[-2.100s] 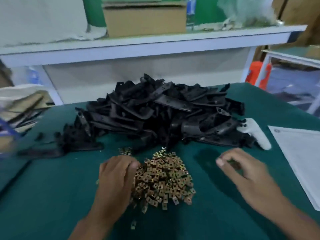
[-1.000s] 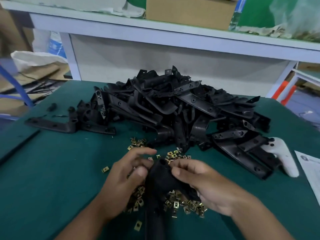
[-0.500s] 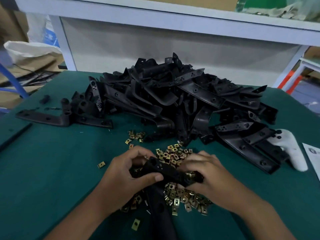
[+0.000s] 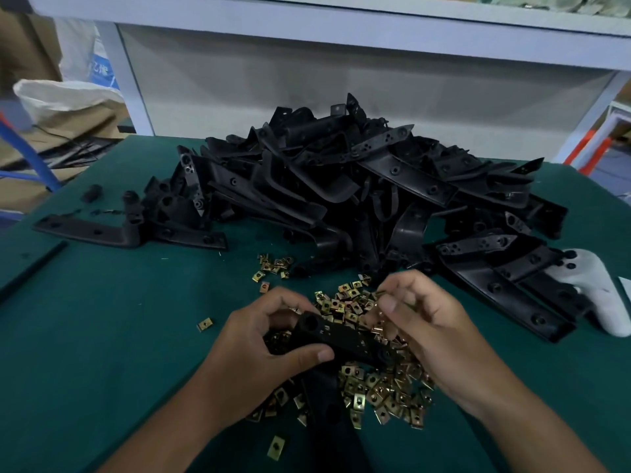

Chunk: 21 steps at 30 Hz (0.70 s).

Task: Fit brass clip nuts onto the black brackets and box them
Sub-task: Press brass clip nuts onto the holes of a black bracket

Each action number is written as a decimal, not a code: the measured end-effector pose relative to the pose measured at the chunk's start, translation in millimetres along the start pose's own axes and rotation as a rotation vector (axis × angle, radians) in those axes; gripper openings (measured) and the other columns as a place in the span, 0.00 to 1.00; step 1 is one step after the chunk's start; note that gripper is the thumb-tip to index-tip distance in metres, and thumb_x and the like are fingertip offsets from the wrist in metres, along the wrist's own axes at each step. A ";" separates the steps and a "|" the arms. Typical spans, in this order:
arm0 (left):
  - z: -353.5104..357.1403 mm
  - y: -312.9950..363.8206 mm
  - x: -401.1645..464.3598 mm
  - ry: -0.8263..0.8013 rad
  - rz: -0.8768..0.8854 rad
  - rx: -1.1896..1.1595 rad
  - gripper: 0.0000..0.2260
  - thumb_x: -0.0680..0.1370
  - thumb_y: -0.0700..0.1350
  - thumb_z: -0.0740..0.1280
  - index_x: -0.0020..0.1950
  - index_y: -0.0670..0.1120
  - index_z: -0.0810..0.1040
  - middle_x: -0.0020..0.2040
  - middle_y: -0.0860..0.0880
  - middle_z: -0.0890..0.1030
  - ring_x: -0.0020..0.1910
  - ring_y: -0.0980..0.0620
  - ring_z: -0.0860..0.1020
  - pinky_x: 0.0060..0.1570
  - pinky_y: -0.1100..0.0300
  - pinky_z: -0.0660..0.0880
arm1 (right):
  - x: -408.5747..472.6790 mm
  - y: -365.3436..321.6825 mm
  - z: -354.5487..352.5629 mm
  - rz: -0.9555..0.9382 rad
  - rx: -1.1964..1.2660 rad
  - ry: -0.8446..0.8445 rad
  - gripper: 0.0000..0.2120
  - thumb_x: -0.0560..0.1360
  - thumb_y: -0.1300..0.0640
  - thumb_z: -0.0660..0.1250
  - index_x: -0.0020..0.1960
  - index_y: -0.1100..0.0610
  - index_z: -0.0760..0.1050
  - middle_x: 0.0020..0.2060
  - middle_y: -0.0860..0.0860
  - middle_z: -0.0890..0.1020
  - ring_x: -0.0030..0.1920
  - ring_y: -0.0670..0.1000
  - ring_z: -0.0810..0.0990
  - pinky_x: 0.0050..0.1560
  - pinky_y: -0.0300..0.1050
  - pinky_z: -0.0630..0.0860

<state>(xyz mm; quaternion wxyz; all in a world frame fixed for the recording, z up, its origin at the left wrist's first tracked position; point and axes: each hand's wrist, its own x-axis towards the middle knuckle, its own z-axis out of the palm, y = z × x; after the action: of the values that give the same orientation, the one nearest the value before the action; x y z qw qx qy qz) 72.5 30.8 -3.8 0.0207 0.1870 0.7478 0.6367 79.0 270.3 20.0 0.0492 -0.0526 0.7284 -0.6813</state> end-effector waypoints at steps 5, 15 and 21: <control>1.9 1.1 -1.9 0.030 0.045 0.032 0.17 0.68 0.64 0.77 0.51 0.59 0.80 0.48 0.56 0.85 0.51 0.57 0.84 0.49 0.69 0.78 | 0.8 -5.9 3.0 0.274 0.682 -0.071 0.08 0.71 0.55 0.73 0.48 0.54 0.77 0.44 0.53 0.80 0.42 0.49 0.82 0.34 0.38 0.76; 6.2 1.8 -4.2 0.025 0.104 0.111 0.16 0.69 0.63 0.77 0.51 0.60 0.79 0.48 0.59 0.85 0.50 0.59 0.83 0.50 0.72 0.76 | 2.7 -7.4 0.1 0.356 0.752 -0.061 0.08 0.70 0.60 0.72 0.44 0.56 0.74 0.43 0.53 0.81 0.37 0.47 0.80 0.34 0.39 0.78; 9.0 2.0 -5.5 0.009 0.130 0.115 0.14 0.69 0.60 0.77 0.51 0.60 0.79 0.48 0.59 0.85 0.50 0.59 0.83 0.52 0.72 0.75 | 2.8 -6.5 -0.1 0.316 0.661 -0.082 0.07 0.71 0.59 0.74 0.43 0.57 0.76 0.42 0.52 0.81 0.36 0.45 0.78 0.32 0.36 0.75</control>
<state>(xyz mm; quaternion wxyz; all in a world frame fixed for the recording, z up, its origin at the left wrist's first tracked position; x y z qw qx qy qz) 80.5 37.8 -4.8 -0.0349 0.2331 0.7695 0.5936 76.2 269.6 26.5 0.1973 0.0522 0.4654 -0.8612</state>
